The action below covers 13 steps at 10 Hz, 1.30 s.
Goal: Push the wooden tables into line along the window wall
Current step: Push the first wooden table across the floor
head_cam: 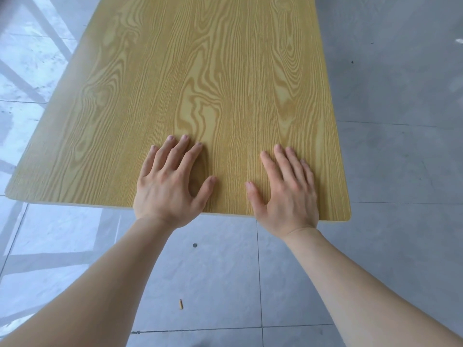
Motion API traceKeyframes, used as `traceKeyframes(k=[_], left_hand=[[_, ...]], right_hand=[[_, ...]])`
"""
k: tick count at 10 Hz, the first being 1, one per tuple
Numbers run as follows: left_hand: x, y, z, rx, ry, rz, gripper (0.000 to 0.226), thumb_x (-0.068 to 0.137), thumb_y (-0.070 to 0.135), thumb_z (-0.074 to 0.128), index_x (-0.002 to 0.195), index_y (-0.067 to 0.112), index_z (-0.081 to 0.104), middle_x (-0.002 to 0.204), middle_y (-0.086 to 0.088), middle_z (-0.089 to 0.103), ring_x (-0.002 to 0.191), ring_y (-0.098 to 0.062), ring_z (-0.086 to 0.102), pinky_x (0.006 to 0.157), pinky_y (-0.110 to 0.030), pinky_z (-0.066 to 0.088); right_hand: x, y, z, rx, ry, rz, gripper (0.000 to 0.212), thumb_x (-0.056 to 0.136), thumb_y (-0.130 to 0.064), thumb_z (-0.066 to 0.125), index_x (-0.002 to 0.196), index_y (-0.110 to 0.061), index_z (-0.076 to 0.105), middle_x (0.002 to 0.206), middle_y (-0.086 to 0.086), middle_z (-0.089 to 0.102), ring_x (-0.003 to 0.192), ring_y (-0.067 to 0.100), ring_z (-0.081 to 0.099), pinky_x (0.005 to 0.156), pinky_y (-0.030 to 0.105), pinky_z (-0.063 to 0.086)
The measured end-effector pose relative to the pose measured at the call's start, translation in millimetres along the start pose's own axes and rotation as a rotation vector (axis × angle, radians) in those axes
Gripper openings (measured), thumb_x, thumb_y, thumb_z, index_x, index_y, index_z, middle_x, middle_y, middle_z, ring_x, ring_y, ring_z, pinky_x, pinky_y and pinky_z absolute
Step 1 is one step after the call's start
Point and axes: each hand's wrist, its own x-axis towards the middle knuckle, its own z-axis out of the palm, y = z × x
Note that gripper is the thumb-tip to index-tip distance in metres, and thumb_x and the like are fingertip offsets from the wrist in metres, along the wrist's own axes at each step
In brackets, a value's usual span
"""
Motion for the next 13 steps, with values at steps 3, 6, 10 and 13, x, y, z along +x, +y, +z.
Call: traceKeyframes(k=[3, 6, 10, 13], left_hand=[[46, -6, 9, -0.003, 0.018, 0.0, 0.071, 0.095, 0.068, 0.041, 0.153, 0.027, 0.045, 0.163, 0.001, 0.038, 0.156, -0.023, 0.023, 0.127, -0.048, 0.015], [81, -10, 16, 0.003, 0.038, -0.002, 0.07, 0.095, 0.068, 0.042, 0.152, 0.026, 0.047, 0.163, 0.0, 0.04, 0.155, -0.024, 0.025, 0.127, -0.048, 0.017], [111, -13, 22, 0.001, 0.042, -0.003, 0.07, 0.095, 0.068, 0.041, 0.151, 0.027, 0.046, 0.162, 0.001, 0.04, 0.155, -0.023, 0.025, 0.127, -0.047, 0.015], [140, -13, 28, 0.002, 0.056, -0.009, 0.069, 0.095, 0.068, 0.042, 0.151, 0.027, 0.047, 0.162, 0.0, 0.041, 0.155, -0.024, 0.026, 0.127, -0.049, 0.017]], right_hand=[[48, 6, 8, -0.006, -0.01, -0.005, 0.073, 0.097, -0.064, 0.033, 0.155, -0.02, 0.042, 0.166, 0.008, 0.033, 0.156, 0.026, 0.023, 0.125, 0.05, 0.019], [84, 11, 16, 0.005, -0.001, -0.013, 0.073, 0.097, -0.064, 0.033, 0.154, -0.02, 0.043, 0.166, 0.008, 0.034, 0.156, 0.027, 0.023, 0.125, 0.051, 0.02], [115, 16, 21, 0.016, -0.014, -0.015, 0.074, 0.096, -0.065, 0.032, 0.155, -0.02, 0.043, 0.166, 0.009, 0.032, 0.156, 0.027, 0.022, 0.124, 0.051, 0.02], [146, 23, 27, 0.014, -0.011, -0.028, 0.075, 0.096, -0.065, 0.031, 0.154, -0.02, 0.044, 0.166, 0.01, 0.033, 0.155, 0.029, 0.023, 0.124, 0.052, 0.02]])
